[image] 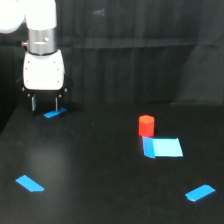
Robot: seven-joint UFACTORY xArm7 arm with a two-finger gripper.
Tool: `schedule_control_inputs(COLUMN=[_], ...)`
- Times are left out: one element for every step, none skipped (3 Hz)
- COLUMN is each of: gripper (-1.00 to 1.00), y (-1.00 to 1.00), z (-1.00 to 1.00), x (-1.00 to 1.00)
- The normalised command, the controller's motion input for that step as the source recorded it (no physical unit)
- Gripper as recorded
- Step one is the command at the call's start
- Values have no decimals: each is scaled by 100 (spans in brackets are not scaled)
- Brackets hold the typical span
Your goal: Pick up the red object from the table
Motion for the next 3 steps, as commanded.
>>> schedule_control_inputs(gripper=[100, 100, 100], y=[13, 4, -3], z=[-36, -29, -17], x=[-3, 9, 31])
